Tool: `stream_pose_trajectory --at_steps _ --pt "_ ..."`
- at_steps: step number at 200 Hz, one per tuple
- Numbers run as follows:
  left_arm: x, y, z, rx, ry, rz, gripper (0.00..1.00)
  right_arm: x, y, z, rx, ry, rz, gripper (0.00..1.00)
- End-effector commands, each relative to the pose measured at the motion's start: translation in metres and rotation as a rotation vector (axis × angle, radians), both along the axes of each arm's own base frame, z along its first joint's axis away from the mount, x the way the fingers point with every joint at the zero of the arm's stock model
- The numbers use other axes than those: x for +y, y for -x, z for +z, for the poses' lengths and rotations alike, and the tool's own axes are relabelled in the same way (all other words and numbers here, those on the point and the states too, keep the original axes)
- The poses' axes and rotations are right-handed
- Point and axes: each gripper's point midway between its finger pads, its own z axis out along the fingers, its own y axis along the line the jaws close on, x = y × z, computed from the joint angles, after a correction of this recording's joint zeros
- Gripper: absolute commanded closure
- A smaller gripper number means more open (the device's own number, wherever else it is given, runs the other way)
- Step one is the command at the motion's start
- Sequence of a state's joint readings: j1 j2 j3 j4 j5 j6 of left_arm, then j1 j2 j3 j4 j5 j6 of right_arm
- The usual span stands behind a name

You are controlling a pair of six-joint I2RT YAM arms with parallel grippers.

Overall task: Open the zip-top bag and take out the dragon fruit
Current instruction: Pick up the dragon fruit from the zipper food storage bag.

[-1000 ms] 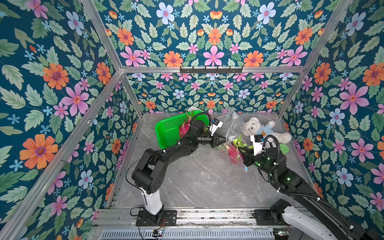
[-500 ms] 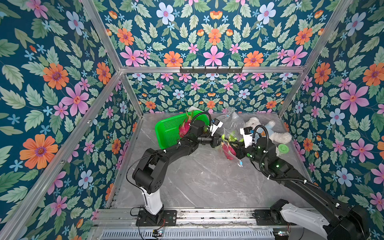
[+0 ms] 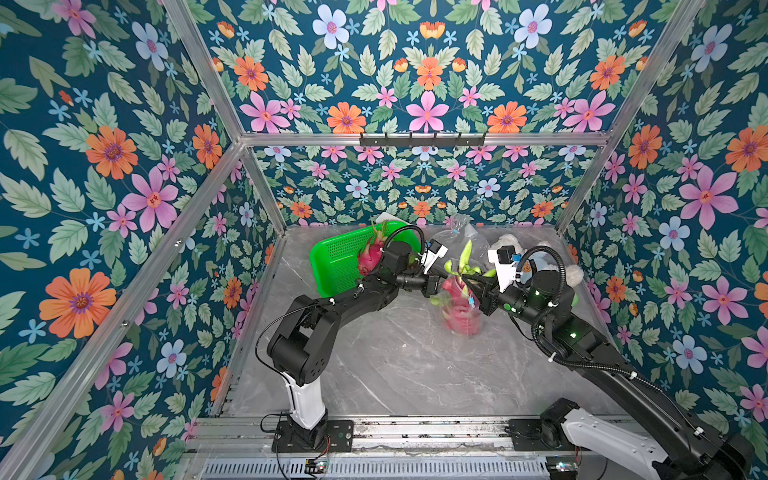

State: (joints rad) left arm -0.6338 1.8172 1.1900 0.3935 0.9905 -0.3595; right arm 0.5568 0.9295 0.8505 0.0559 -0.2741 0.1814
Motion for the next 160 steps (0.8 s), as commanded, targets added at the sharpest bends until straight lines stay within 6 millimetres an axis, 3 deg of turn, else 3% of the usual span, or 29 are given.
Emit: stream_pose_trajectory --at_steps 1,52,115,160 --pt "0.0 0.006 -0.003 0.006 -0.013 -0.027 1.0 -0.008 -0.004 0.044 -0.191 -0.071 -0.052 1.0" --pt "0.001 0.008 0.001 0.005 -0.011 -0.029 1.0 -0.024 -0.034 0.045 -0.231 -0.081 -0.228 1.0" --pt "0.008 0.015 0.024 -0.038 0.019 -0.02 1.0 -0.015 -0.089 0.022 -0.22 0.043 -0.343 1.0" --pt "0.013 0.02 0.033 -0.066 0.029 -0.014 1.0 -0.02 -0.096 0.045 -0.265 0.047 -0.397 1.0"
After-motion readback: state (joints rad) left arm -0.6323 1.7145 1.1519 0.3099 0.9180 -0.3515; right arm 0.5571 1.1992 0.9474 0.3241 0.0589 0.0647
